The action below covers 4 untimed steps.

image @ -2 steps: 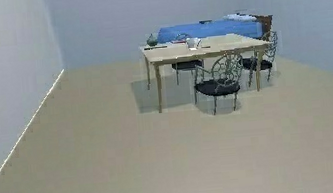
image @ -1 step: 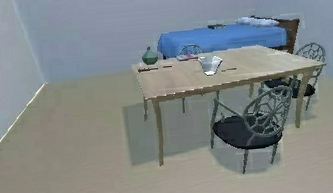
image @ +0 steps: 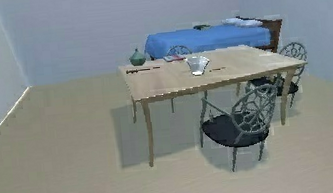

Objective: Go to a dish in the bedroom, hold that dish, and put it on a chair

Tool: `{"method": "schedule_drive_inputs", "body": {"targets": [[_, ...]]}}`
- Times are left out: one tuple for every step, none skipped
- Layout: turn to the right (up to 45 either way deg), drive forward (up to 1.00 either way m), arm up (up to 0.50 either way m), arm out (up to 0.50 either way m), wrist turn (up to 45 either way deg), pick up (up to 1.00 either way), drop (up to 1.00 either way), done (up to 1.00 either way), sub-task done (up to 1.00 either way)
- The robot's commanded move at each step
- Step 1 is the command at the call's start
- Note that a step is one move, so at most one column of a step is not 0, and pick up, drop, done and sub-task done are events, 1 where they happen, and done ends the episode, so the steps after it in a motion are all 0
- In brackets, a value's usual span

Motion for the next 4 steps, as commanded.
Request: {"method": "schedule_drive_inputs", "body": {"targets": [[0.0, 0.85, 0.00, 0.00, 0.0, 0.00, 0.00, 0.00, 0.00], [-45.0, 0.00, 0.00, 0.00, 0.0, 0.00, 0.00, 0.00, 0.00], [-24.0, 0.00, 0.00, 0.00, 0.0, 0.00, 0.00, 0.00, 0.00], [45.0, 0.00, 0.00, 0.00, 0.0, 0.00, 0.00, 0.00, 0.00]]}}
